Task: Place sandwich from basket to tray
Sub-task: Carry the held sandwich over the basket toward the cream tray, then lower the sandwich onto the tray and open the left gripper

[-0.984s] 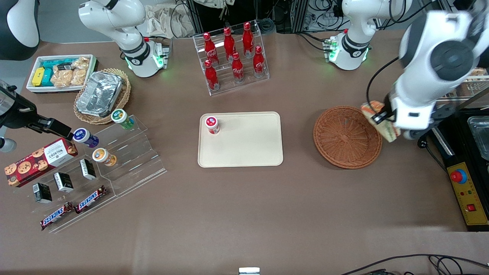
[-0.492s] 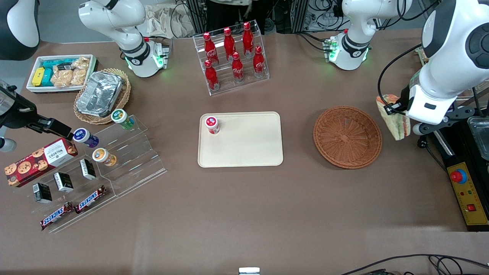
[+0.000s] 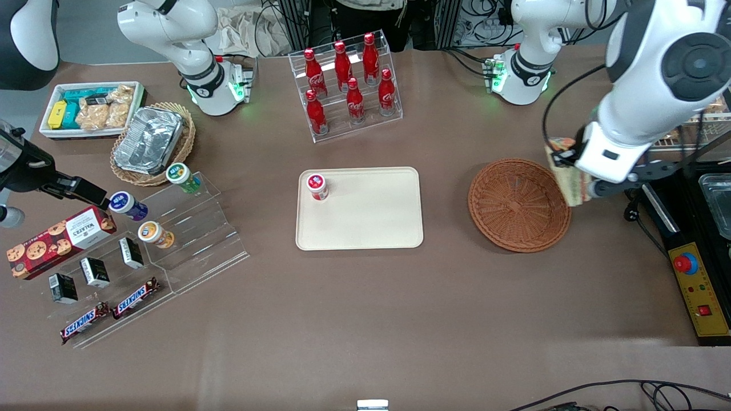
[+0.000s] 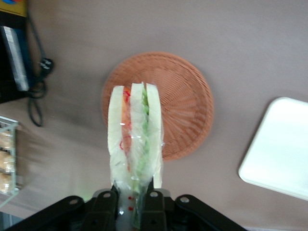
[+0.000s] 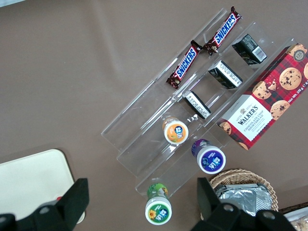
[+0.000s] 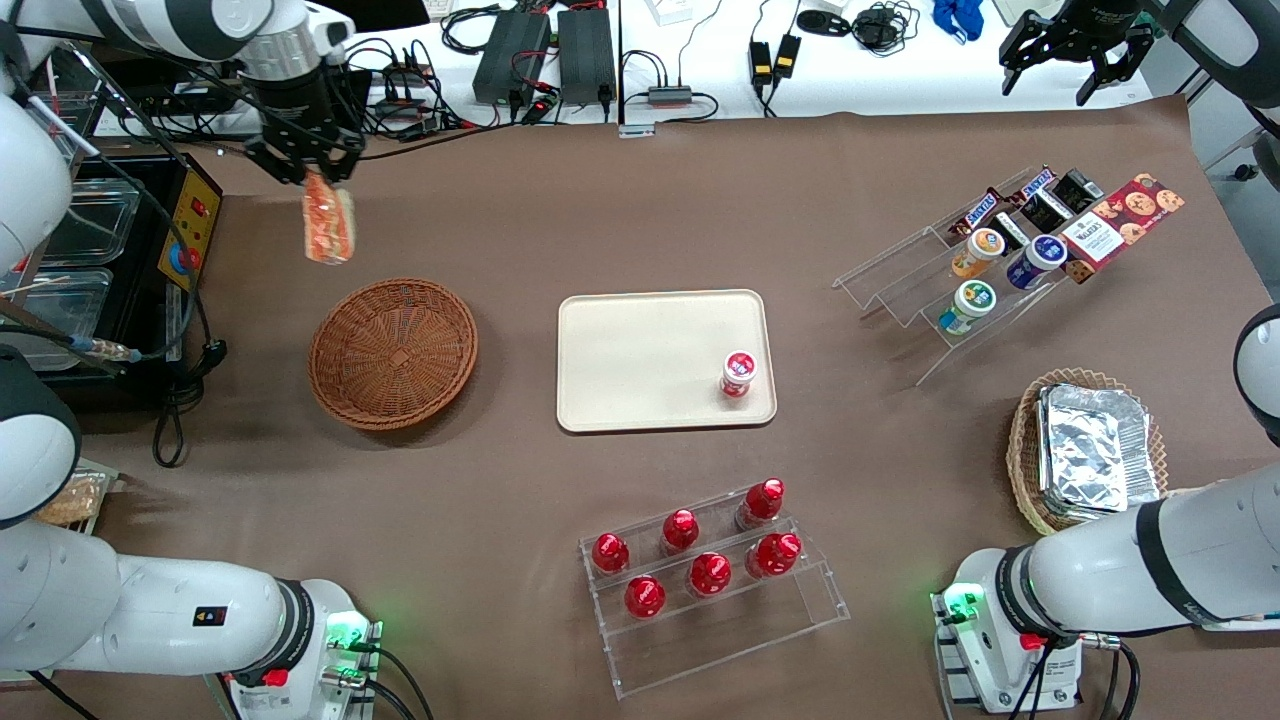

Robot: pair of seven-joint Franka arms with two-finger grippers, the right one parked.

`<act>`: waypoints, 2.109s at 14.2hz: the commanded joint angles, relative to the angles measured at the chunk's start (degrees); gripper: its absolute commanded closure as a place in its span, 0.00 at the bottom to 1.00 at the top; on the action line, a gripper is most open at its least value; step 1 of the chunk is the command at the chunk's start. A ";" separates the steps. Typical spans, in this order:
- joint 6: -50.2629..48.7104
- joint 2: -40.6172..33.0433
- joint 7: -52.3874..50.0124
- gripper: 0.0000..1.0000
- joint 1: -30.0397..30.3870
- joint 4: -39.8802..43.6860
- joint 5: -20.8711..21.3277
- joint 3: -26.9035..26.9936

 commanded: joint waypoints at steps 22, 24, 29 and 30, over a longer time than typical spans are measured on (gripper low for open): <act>33.13 25.79 -7.27 1.00 -22.97 -1.32 -4.45 -1.16; 33.93 28.34 -8.17 1.00 -23.15 -1.32 -3.56 -1.16; 35.34 30.28 -8.08 1.00 -23.06 -1.67 -3.29 -1.16; 35.69 30.54 -8.08 1.00 -23.06 -1.76 -3.29 -1.16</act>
